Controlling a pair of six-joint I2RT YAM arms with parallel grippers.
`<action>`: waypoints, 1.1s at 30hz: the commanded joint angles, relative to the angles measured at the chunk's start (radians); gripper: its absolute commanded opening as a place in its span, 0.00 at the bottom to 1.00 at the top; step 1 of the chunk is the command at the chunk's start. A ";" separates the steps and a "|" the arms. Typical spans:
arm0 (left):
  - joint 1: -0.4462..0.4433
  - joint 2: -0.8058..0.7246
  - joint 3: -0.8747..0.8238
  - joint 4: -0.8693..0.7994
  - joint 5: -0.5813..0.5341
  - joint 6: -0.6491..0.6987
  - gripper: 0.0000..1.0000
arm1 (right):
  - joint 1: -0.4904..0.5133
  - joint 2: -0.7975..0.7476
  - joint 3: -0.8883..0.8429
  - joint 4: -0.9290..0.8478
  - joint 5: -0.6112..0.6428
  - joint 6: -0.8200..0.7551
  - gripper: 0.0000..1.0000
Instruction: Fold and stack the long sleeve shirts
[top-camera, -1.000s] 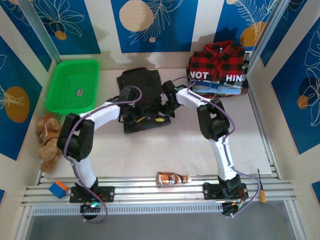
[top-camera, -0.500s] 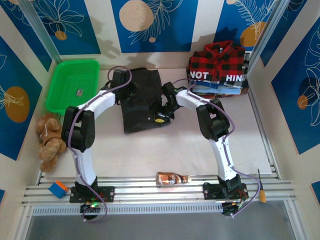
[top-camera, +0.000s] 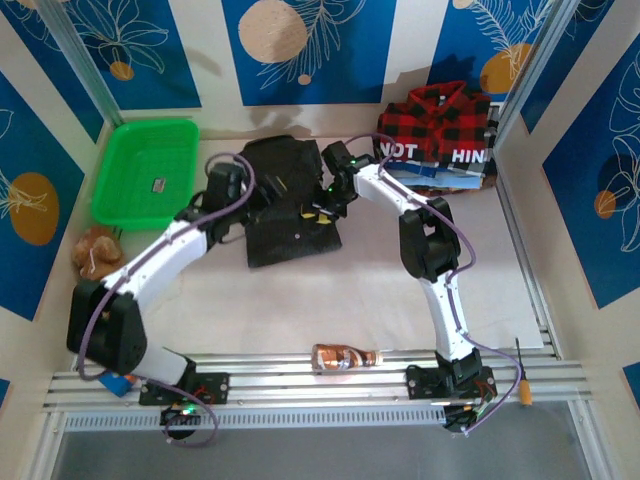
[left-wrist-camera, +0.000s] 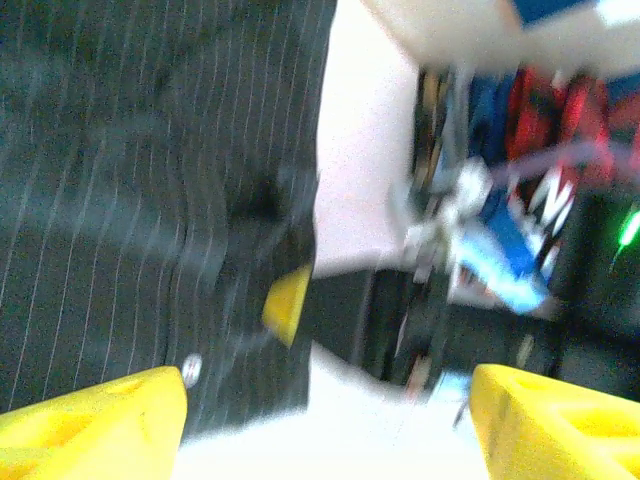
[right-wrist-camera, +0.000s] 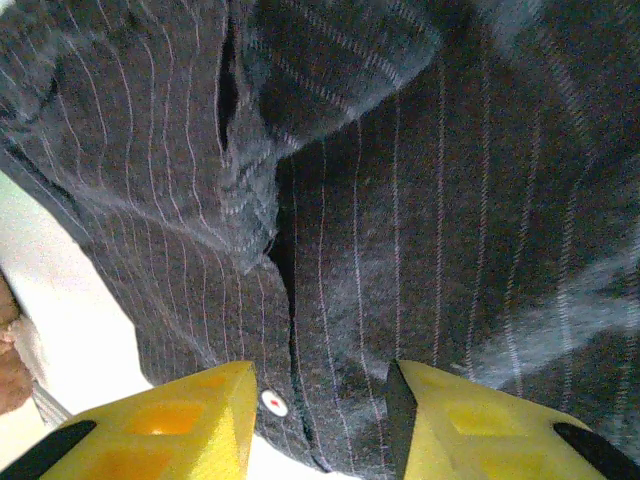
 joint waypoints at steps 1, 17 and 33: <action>-0.051 -0.014 -0.156 -0.045 -0.023 -0.046 0.76 | -0.013 0.044 0.035 -0.060 0.039 -0.033 0.40; 0.094 0.237 -0.136 -0.133 -0.111 0.111 0.75 | 0.071 -0.150 -0.464 0.148 -0.020 0.210 0.35; 0.249 0.326 0.247 -0.282 0.051 0.433 0.77 | 0.396 -0.275 -0.417 0.376 -0.028 0.722 0.41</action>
